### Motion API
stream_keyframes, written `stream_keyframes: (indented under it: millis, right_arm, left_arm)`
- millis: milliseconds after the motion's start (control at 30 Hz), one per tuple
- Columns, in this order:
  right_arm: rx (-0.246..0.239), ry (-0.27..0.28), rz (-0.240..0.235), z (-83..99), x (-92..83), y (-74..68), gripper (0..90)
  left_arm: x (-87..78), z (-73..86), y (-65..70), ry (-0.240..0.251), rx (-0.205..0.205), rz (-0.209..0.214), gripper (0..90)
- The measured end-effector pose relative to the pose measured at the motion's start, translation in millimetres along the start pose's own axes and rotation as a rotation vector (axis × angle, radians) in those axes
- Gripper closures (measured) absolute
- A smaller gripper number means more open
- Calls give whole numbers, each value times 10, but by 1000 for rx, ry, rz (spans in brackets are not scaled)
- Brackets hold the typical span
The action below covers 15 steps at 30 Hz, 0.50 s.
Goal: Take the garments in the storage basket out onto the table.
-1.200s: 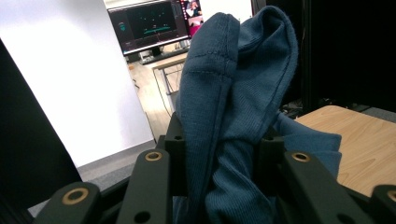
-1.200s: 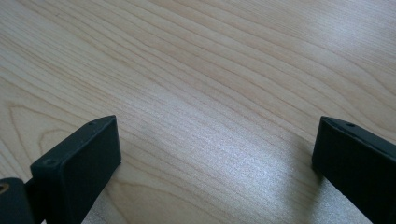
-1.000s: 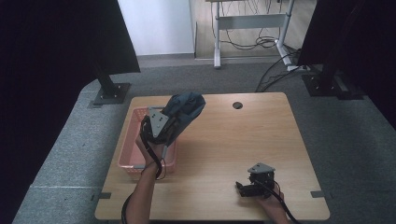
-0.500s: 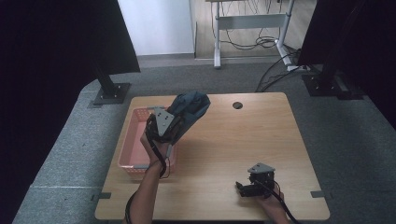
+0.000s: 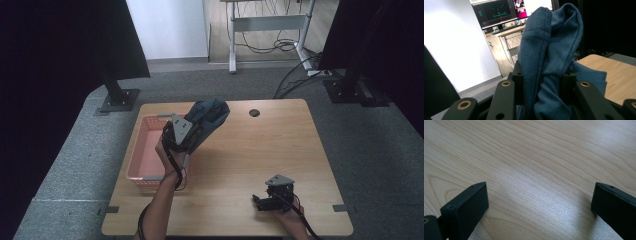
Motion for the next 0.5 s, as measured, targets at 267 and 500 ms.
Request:
stream_keyframes:
  millis: [267, 500]
  right_arm:
    - [0, 0, 0, 0, 0, 0, 8]
    - [0, 0, 0, 0, -1, -1, 8]
  left_arm:
    - [38, -3, 84, -5, 2, 12, 659]
    - [73, 30, 122, -14, 2, 18, 658]
Point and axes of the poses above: each handheld gripper's, and its own axes: x roughly forward along the jaws, z roughly out of its underside, y roughly to its right, the point moved 6 cm from there along x, roughly forward along the jaws, and after that the axes turned 15 degrees about -x, right-handed, at the moved point
